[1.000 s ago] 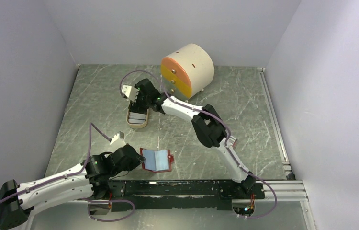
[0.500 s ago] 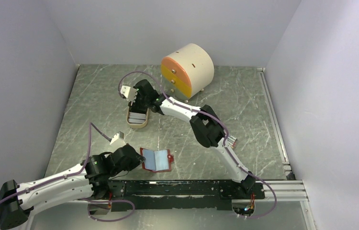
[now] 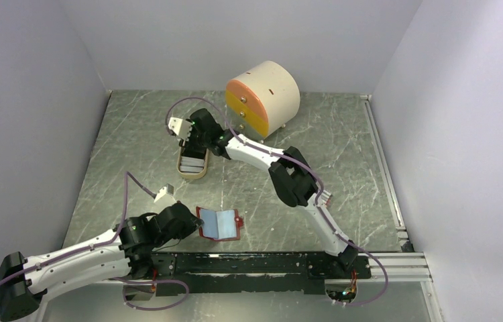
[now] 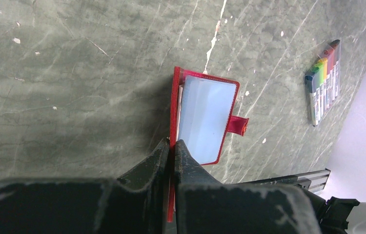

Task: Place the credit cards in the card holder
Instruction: Pick up the credit card from the storage box.

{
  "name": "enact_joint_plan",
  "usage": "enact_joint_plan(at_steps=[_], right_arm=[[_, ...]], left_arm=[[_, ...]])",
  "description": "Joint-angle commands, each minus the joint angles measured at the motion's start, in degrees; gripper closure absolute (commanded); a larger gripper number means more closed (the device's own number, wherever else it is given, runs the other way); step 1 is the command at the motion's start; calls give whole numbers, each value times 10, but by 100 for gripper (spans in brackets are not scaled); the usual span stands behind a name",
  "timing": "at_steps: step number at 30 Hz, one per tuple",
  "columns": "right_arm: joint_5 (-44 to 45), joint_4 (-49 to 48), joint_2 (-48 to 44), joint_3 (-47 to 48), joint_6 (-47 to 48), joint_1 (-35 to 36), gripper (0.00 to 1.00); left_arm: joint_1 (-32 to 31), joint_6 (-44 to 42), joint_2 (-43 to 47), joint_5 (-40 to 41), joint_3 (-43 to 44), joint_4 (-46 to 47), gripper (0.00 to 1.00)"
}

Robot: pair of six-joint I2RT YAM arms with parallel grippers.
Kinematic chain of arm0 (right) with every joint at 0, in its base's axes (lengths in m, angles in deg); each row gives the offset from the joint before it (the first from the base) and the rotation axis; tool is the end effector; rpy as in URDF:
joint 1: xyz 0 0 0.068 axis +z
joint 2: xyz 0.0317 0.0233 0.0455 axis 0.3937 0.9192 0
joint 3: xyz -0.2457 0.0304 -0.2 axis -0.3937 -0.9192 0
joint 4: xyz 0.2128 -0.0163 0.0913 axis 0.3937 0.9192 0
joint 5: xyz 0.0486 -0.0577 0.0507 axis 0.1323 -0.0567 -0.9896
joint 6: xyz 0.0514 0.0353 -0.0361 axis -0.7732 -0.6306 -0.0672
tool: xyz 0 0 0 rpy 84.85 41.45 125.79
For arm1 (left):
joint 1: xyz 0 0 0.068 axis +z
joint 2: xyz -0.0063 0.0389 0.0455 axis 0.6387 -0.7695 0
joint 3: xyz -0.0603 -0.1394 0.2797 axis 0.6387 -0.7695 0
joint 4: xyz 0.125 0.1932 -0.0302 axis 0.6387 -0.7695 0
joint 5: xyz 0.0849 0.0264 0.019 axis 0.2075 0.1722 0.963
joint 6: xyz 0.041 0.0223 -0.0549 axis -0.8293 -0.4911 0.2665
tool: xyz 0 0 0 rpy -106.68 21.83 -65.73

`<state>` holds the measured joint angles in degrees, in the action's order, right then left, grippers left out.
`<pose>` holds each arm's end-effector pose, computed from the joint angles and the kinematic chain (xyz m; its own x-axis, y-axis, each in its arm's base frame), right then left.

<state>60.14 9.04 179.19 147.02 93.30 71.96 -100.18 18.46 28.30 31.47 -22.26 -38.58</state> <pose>0.3850 0.4426 0.2139 0.1856 -0.7121 -0.6771 -0.8297 0.2556 -0.4963 0.0574 -0.0544 0.1925 -0.7137 -0.5987 -0.3635 -0.2861 0.7229 -0.6289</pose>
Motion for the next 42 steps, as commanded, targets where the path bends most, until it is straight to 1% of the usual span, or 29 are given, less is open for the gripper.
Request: enact_joint_plan(at_steps=[1,8,12,16,22,23,28,32,35,38,42], right_arm=[[2,-17,-37,5,0,-2,48],[-6,-10,-37,10,0,-3,55],[-19,-2,-36,17,0,-2,62],[-43,16,-47,16,-9,-3,73],[-113,31,-86,-13,-30,-3,98],[-122,30,-94,-21,-34,-3,100],[-152,15,-139,-67,-67,-3,100],[-150,19,-185,-101,-153,-5,100],[-127,9,-239,-159,-257,-7,100],[-98,-18,-314,-247,-363,-8,100],[-105,-101,-425,-418,-516,-10,100]], left_arm=[[-2,-7,-2,-2,12,12,91],[-2,-9,-2,2,15,10,91],[-2,-10,-3,1,15,10,91],[-2,-11,-3,3,18,7,91],[-2,-13,-4,5,19,7,91],[-2,-13,-4,6,19,7,91],[-2,1,-7,13,17,-5,91],[-2,17,-11,27,16,-28,91],[-2,9,-19,41,20,-39,91],[-2,11,-38,55,27,-52,91],[-1,5,-50,39,2,-2,91]])
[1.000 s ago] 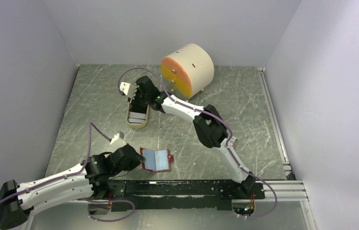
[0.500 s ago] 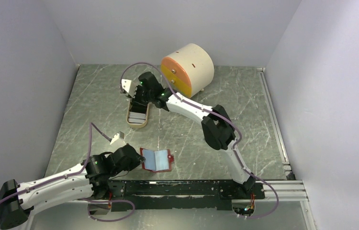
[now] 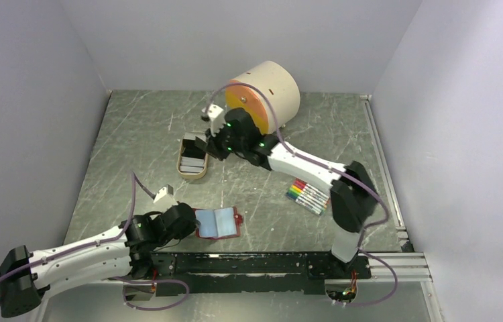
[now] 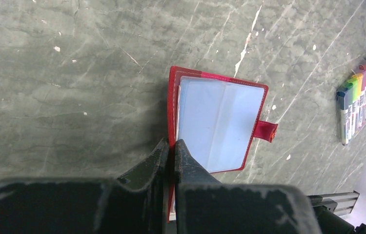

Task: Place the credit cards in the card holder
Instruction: Pick up the credit card from the storage box, then insert the credit card into the card holder.

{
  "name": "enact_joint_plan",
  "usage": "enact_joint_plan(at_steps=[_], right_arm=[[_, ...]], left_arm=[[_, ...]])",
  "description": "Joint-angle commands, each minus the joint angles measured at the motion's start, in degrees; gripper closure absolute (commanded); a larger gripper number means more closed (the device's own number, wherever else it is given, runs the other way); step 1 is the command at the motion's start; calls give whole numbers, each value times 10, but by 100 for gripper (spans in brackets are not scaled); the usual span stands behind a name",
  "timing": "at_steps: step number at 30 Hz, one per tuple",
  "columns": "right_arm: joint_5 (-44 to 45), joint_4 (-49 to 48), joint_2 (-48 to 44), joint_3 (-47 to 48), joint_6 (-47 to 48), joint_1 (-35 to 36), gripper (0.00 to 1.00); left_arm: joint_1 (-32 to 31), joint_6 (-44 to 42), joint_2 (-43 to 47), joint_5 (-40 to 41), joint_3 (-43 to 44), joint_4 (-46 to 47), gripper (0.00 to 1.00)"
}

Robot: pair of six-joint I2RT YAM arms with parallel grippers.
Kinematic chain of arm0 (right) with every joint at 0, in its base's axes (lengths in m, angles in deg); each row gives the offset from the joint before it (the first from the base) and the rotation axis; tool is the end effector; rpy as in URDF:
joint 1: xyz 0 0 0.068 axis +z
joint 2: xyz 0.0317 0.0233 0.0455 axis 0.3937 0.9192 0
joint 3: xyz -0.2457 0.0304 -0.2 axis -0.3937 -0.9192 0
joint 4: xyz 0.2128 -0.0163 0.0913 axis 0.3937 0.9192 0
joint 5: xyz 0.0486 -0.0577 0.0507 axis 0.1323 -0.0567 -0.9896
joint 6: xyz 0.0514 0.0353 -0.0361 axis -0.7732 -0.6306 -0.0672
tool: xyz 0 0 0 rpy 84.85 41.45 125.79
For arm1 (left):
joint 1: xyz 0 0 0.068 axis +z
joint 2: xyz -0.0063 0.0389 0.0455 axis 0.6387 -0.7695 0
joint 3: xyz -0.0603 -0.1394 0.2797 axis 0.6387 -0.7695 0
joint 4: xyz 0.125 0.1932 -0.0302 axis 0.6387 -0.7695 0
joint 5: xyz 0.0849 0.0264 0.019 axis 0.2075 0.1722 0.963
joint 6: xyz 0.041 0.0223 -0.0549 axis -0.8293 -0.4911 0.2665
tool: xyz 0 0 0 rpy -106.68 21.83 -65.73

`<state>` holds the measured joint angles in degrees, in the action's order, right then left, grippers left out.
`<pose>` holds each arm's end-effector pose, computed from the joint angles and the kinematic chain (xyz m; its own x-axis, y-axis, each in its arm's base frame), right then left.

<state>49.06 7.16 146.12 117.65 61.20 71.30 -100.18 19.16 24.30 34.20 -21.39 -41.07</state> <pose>0.2865 0.3398 0.3354 -0.2240 -0.3880 -0.8940 -0.8846 0.4659 0.0194 0.0607 -0.0549 0.1905 -0.6983 -0.5891 -0.4065 -0.3266 0.7677 -0.5514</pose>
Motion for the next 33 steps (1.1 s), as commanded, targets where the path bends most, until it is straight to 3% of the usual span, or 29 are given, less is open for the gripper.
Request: enact_joint_plan(at_steps=[1,7,14,22,33], right_arm=[[-1,-116,-122,-171,-254,-4,100],[-29,-306,-251,-432,-475,2,100],[17,-349,-324,-570,-571,29,100],[21,-391,-263,-603,-580,58,96],[12,-509,-158,-627,-608,71,97]], left_arm=[[1,1,-12,6,-16,36,91],[8,13,-10,-10,-35,60,91],[28,10,-29,-46,-61,119,91],[45,-1,-98,-65,-35,120,91],[48,2,-72,-69,-50,120,91]])
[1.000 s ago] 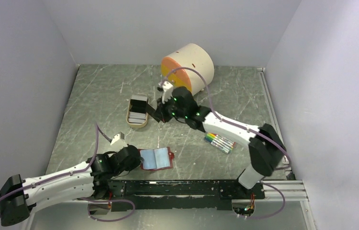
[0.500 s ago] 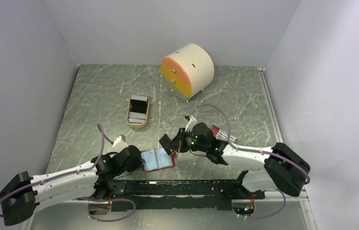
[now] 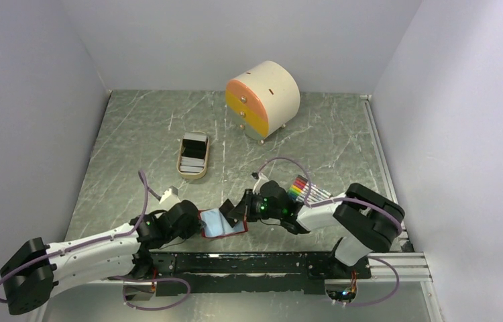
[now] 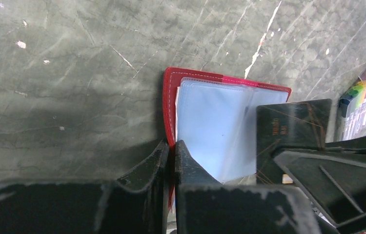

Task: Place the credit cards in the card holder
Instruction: Insert the credit card into the card holder.

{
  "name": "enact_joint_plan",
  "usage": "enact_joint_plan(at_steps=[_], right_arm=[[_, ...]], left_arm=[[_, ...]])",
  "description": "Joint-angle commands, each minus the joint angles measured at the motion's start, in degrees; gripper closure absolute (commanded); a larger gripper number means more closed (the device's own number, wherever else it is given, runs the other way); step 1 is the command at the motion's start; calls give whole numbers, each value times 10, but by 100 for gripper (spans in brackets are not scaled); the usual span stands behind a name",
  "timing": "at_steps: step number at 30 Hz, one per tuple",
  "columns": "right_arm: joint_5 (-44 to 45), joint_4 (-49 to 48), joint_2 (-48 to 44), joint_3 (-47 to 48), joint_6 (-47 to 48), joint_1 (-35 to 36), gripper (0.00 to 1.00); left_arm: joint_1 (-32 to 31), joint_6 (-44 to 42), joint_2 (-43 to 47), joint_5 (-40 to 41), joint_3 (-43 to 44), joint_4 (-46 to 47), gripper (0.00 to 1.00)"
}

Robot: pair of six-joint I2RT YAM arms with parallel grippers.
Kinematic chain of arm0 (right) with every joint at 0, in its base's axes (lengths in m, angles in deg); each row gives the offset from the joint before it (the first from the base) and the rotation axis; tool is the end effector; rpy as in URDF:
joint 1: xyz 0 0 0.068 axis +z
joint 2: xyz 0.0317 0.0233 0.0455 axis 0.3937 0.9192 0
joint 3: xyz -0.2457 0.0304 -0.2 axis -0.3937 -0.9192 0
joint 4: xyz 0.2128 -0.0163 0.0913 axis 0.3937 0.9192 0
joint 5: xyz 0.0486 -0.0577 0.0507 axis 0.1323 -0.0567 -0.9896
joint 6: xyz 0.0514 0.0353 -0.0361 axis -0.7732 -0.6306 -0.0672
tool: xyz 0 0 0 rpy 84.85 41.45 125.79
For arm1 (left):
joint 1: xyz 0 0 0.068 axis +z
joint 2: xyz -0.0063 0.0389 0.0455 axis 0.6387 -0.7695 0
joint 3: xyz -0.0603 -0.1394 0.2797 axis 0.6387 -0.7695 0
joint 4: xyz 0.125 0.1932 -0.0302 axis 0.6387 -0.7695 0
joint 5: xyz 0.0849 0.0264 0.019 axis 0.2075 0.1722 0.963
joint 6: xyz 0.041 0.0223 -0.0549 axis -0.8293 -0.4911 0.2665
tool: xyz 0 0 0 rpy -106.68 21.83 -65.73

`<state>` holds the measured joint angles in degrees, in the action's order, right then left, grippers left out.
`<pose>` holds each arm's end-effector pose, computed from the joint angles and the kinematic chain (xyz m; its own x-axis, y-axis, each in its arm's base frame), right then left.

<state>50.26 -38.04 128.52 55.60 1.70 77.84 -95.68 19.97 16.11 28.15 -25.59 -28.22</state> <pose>0.1499 0.2326 0.1985 -0.8845 0.1224 -0.4501 -0.3212 0.5398 0.7781 0.0734 -0.0730 0.1742 -0.7084 -0.6295 -0.3193 -0.3866 0.7245 -0.5707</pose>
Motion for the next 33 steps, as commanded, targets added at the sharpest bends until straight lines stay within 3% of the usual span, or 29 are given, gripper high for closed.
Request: enact_joint_plan(at_steps=[1,20,26,28,31,33], right_arm=[[0,-56,22,-6,-12,5,97],[-16,-114,73,-22,-33,10,100],[-13,-118,84,-24,-34,10,100],[-7,-110,79,-25,-32,9,100],[-5,-110,73,-28,-30,9,100],[-4,-110,70,-30,-31,9,100]], left_arm=[[4,-7,11,-10,-10,-4,91],[4,-20,-5,-12,0,-1,91],[4,-17,9,-7,11,-33,71],[4,-17,28,-6,10,-37,69],[4,-18,48,-9,3,-33,73],[4,-19,55,-13,-3,-26,82]])
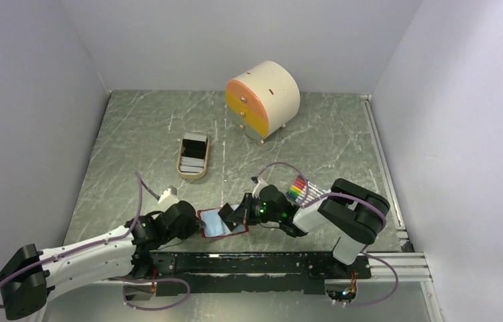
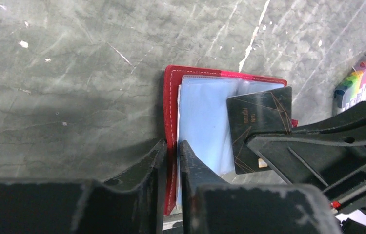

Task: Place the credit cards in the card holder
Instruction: Insert the credit card into the card holder.

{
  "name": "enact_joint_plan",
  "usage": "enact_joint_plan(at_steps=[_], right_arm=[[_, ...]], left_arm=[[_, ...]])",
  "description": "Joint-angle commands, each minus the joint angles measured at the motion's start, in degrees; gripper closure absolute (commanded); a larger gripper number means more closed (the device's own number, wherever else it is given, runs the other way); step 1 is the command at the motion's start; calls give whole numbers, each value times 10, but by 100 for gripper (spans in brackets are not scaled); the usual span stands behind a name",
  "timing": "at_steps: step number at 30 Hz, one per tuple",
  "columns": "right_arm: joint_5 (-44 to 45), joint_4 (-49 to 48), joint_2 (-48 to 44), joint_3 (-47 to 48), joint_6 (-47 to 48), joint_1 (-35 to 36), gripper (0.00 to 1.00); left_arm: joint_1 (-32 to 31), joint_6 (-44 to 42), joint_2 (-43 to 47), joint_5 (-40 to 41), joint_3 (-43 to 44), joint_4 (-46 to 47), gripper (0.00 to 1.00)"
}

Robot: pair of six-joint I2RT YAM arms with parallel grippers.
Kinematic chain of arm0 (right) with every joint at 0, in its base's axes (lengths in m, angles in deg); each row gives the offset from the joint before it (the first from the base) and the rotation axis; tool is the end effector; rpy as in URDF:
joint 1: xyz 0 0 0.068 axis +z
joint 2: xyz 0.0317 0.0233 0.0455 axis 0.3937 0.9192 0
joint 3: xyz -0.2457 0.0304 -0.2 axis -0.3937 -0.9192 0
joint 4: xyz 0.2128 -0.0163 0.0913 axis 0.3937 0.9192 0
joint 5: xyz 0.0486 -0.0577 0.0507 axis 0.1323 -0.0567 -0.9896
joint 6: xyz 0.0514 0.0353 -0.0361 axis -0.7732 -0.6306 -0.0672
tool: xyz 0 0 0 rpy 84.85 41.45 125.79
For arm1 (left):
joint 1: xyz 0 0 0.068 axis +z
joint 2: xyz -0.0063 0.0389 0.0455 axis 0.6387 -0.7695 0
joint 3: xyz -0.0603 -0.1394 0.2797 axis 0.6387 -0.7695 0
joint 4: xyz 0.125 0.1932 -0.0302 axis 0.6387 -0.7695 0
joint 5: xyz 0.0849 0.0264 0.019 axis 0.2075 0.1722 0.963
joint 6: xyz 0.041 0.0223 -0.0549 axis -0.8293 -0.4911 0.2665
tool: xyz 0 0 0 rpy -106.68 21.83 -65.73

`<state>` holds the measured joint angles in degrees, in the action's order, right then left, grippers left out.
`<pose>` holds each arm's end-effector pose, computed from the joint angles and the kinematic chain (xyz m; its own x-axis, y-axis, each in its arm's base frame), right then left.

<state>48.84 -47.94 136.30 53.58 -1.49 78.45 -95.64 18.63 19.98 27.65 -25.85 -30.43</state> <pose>0.1528 0.2445 0.1746 -0.9088 0.1257 -0.3977 -0.2822 0.5168 0.8082 0.0681 -0.0660 0.1749 -0.7174 -0.6170 -0.3234 -0.3620 0.7268 -0.5837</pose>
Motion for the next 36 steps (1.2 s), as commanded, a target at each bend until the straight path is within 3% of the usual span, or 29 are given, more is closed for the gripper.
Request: enact_joint_plan(at_steps=[1,11,36], right_arm=[[11,-12,-9,-11,1,3,100],[30,-15,-46,-37,-12,2,100],[-37,-92,42,-7,-21,2,100]], left_arm=[[4,-8,19,-9,-4,2,87],[4,-10,4,-7,1,4,91],[4,-15,-11,-18,5,13,90]])
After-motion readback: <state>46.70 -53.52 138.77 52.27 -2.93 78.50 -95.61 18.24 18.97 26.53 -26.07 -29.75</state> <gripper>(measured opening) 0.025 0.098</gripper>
